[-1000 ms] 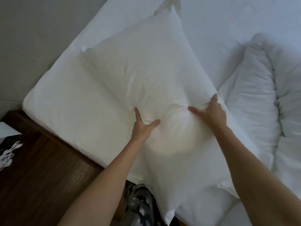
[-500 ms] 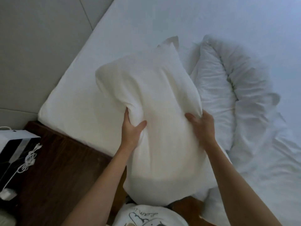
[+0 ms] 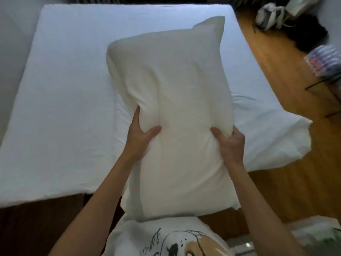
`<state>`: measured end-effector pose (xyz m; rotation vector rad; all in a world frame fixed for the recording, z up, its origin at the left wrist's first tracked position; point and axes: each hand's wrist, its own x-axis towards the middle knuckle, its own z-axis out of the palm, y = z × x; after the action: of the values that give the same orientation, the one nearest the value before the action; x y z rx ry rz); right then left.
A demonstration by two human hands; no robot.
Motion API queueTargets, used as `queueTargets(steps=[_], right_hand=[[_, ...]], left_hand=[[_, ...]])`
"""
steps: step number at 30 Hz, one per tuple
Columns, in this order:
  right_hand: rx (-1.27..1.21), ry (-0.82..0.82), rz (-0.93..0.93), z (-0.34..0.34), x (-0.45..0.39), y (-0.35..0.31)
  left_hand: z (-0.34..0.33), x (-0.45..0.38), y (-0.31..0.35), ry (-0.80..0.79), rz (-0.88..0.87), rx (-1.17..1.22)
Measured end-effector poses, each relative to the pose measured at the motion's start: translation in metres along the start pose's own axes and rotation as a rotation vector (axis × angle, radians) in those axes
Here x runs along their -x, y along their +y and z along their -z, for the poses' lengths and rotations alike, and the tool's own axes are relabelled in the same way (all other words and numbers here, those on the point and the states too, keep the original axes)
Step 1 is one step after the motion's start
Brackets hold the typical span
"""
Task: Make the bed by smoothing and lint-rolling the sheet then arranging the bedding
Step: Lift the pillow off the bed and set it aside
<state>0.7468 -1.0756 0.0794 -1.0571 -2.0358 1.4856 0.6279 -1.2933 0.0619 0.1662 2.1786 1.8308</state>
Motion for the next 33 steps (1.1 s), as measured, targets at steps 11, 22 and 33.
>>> queueTargets(steps=[11, 22, 33], right_hand=[[-0.165, 0.642, -0.264, 0.281, 0.044, 0.107], [-0.221, 1.011, -0.502, 0.453, -0.015, 0.202], [-0.253, 1.199, -0.634, 0.651, -0.117, 0.261]], left_hand=[[-0.308, 0.062, 0.042, -0.658, -0.106, -0.123], [-0.589, 0.075, 0.062, -1.055, -0.173, -0.224], [-0.859, 0.097, 0.105, -1.264, -0.220, -0.334]])
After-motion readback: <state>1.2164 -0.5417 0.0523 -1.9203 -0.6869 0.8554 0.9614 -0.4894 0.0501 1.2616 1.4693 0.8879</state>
